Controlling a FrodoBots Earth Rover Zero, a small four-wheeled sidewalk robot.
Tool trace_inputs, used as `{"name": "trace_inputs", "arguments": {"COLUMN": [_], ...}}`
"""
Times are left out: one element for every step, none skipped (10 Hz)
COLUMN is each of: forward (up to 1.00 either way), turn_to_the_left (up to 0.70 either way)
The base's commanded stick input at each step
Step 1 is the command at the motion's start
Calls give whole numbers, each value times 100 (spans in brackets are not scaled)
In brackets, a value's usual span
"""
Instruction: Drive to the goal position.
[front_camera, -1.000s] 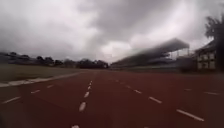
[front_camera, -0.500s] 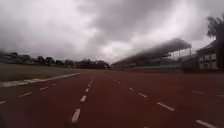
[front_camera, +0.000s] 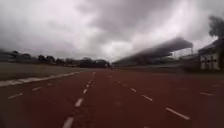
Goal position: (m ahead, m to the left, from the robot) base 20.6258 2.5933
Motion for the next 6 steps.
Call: {"name": "trace_inputs", "arguments": {"forward": [70, 70, 70, 70, 70, 70], "turn_to_the_left": [0, 0, 0, 0, 0, 0]}}
